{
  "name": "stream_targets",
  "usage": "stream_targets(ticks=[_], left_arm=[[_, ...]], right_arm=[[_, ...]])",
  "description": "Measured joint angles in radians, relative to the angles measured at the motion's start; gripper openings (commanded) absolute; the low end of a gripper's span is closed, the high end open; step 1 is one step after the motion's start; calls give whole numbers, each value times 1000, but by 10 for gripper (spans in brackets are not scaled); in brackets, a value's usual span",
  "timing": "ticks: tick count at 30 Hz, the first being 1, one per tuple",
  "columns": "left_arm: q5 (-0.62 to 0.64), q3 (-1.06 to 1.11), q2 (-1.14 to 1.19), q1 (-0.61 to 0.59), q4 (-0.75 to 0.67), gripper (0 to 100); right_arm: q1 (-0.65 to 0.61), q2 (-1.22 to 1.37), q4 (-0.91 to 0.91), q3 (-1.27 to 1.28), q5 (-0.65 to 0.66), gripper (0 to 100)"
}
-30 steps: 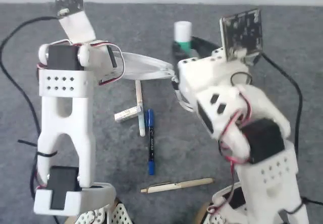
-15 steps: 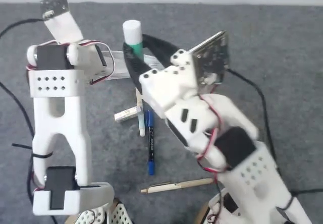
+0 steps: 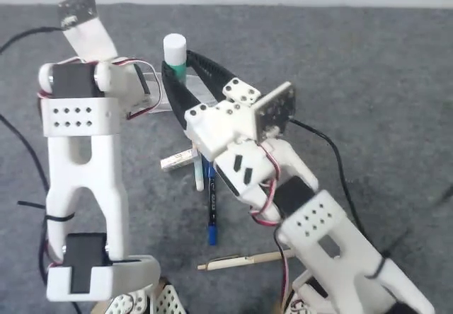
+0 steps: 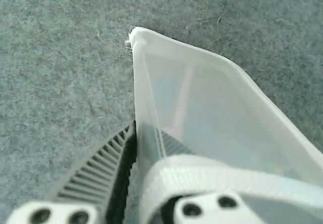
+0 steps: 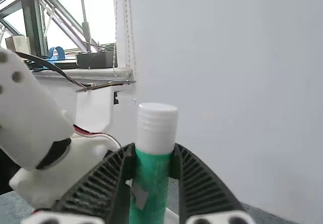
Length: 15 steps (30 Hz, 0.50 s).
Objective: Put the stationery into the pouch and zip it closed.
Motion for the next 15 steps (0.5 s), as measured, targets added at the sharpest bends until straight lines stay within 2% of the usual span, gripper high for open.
stream_targets(ticks=[5,12,15], left_arm=[[0,0,0,0,0,12],[0,0,2,0,3,12],[0,0,2,2,3,12]], right_arm=[[18,135,-133,32,34,6],[18,178,-339,157,207,10],[18,178,-353,169,241,46]])
